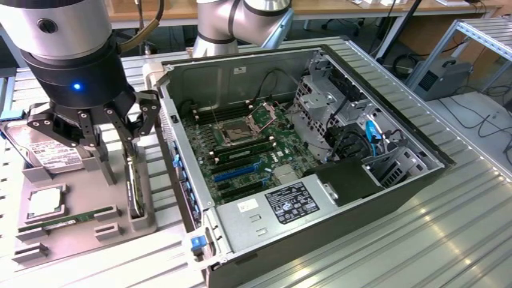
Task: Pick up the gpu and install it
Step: 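Pick up the gpu and move the gpu toward the slot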
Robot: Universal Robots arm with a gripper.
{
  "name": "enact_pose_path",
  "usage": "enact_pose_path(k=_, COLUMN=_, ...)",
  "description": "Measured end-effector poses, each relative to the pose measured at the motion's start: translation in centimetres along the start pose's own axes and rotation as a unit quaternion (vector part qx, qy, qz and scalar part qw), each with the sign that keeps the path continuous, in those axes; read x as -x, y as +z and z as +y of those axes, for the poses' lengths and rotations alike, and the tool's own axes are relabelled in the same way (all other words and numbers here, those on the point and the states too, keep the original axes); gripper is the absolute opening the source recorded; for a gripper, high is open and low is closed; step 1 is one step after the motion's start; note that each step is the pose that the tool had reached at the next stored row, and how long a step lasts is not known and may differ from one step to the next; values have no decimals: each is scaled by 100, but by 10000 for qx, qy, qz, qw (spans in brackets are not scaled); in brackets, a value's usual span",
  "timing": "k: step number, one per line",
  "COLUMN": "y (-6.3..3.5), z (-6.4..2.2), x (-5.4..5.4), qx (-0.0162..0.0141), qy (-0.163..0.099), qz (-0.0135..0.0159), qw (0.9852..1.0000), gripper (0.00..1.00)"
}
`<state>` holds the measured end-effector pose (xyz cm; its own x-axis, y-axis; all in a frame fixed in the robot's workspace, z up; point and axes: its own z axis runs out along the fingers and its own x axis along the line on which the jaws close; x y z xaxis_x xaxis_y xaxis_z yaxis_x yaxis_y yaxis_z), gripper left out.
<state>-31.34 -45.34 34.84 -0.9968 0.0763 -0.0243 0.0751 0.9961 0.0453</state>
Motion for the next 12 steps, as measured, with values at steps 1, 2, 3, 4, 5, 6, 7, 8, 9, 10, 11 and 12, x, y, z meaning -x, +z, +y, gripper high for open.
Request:
enact_pose_path(k=1, y=5, z=0, x=0, qx=0, qy=0, qz=0, qw=10000, gripper=42)
enact_pose_path(k=2, y=9, z=0, x=0, qx=1, qy=0, qz=0, qw=10000, gripper=42)
enact_pose_path(k=3, y=13, z=-1, x=0, qx=0, qy=0, qz=0, qw=10000, gripper=42)
enact_pose_path(k=4, y=17, z=-1, x=0, qx=1, qy=0, qz=-1, qw=10000, gripper=42)
enact_pose_path(k=5, y=21, z=-1, x=-1, qx=0, qy=0, qz=0, qw=10000, gripper=42)
enact_pose_path(k=6, y=25, z=-1, x=-1, qx=0, qy=0, qz=0, qw=10000, gripper=42)
enact_pose_path(k=7, y=31, z=-1, x=-1, qx=0, qy=0, qz=0, qw=10000, gripper=42)
enact_pose_path(k=8, y=37, z=-2, x=-1, qx=0, qy=0, qz=-1, qw=10000, gripper=42)
enact_pose_path(k=9, y=41, z=-2, x=-1, qx=1, qy=0, qz=0, qw=10000, gripper=42)
enact_pose_path(k=10, y=44, z=-2, x=-1, qx=1, qy=0, qz=0, qw=10000, gripper=42)
enact_pose_path(k=11, y=49, z=-2, x=-1, qx=1, qy=0, qz=-1, qw=10000, gripper=42)
enact_pose_path(k=12, y=52, z=-2, x=-1, qx=0, qy=0, qz=0, qw=10000, gripper=42)
